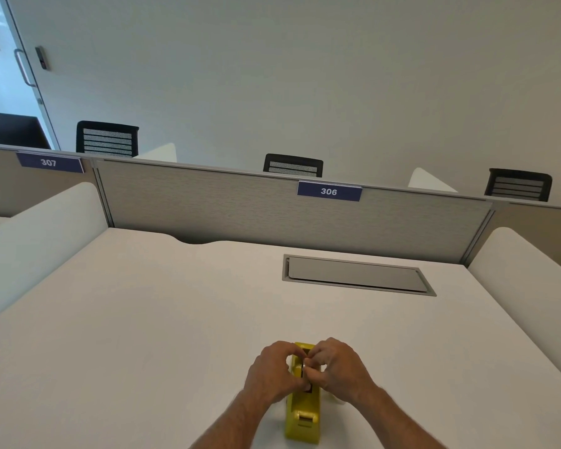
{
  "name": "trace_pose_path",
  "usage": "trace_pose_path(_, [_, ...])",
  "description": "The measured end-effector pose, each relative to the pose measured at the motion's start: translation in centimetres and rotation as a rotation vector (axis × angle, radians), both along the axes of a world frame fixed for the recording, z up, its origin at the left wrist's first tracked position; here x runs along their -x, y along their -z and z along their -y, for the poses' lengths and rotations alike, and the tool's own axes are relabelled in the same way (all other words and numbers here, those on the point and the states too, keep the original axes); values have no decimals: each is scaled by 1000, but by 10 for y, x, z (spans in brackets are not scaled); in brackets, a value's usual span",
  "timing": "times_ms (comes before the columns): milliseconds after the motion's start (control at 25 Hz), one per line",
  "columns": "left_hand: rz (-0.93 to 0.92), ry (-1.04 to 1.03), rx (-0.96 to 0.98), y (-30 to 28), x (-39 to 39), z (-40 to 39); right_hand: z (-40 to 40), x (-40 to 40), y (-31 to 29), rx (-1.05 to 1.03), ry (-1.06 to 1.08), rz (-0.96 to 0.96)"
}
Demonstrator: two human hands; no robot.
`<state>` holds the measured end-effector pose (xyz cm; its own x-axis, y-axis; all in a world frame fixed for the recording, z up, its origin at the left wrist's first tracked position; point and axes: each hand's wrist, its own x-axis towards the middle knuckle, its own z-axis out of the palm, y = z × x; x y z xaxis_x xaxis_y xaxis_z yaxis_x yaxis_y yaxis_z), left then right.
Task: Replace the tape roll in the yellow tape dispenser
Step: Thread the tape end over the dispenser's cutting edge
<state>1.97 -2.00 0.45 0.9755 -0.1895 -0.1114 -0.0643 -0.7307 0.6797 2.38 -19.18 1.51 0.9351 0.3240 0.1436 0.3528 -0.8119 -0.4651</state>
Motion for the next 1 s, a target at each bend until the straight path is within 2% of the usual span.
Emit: trace_pose_path(1000, [-17,-22,-4,-2,-1,1,-1,-1,8,28,30,25])
